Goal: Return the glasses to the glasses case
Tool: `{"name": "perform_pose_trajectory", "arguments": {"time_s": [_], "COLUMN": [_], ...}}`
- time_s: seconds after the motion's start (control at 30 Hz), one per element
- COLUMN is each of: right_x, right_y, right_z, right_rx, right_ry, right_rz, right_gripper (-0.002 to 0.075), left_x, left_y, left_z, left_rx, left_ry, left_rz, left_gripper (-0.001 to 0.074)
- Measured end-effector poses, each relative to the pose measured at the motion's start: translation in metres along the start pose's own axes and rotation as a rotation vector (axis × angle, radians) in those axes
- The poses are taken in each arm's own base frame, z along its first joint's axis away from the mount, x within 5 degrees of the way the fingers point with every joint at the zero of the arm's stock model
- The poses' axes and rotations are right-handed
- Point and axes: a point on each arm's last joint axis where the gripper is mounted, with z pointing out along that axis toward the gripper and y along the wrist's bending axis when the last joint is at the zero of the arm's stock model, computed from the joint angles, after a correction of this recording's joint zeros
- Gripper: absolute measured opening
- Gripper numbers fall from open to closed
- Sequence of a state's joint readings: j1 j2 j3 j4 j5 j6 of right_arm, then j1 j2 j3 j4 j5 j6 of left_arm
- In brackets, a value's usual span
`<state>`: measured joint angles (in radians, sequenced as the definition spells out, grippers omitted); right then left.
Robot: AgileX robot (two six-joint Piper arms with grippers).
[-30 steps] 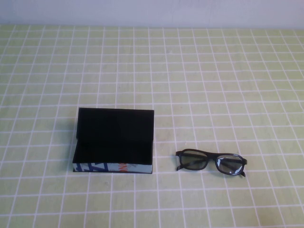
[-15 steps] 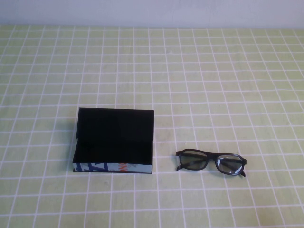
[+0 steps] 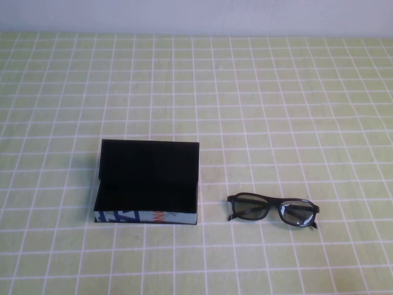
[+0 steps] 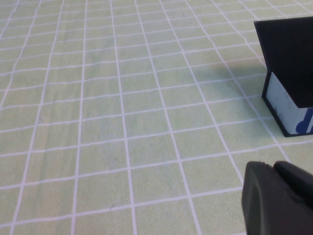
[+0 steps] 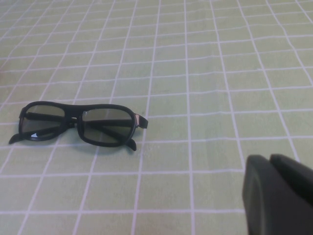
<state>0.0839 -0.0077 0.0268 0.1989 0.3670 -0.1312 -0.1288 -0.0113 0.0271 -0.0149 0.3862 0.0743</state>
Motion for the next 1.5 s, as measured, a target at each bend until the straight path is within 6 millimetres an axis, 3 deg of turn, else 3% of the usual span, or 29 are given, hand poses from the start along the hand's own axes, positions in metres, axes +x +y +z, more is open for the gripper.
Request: {"name": "perform_pose_trajectory", "arguments": {"time_s": [0.53, 0.9, 1.1, 1.27, 1.5], "right_x": [-0.001, -0.020, -0.026, -0.031, -0.083], "right_y": [0.002, 0.007, 0.004, 0.016, 0.046], "right_z": [0.000, -0.002, -0.004, -0.007, -0.008], "right_rx": [-0.021, -0.139, -0.152, -0.248, -0.335], "right_ry": [-0.007, -0.192, -0.262, -0.166, 0.214], "right_rz": [0.060, 0.574, 0.754, 0.793, 0.541], "right_gripper": [-0.0011, -0.0011, -0.0011, -0.0011, -0.0011], "left_x": [0.000, 0.000, 0.000, 0.000, 0.000], "left_y": [0.000, 0.000, 0.000, 0.000, 0.000], "left_z": [0.000, 0.000, 0.000, 0.000, 0.000], "left_rx": [0.000, 0.000, 0.000, 0.000, 0.000], "left_ry": [0.000, 0.000, 0.000, 0.000, 0.000], "left_rz": [0.000, 0.000, 0.000, 0.000, 0.000], "left_gripper": [-0.0002, -0.0002, -0.0002, -0.0002, -0.0002]}}
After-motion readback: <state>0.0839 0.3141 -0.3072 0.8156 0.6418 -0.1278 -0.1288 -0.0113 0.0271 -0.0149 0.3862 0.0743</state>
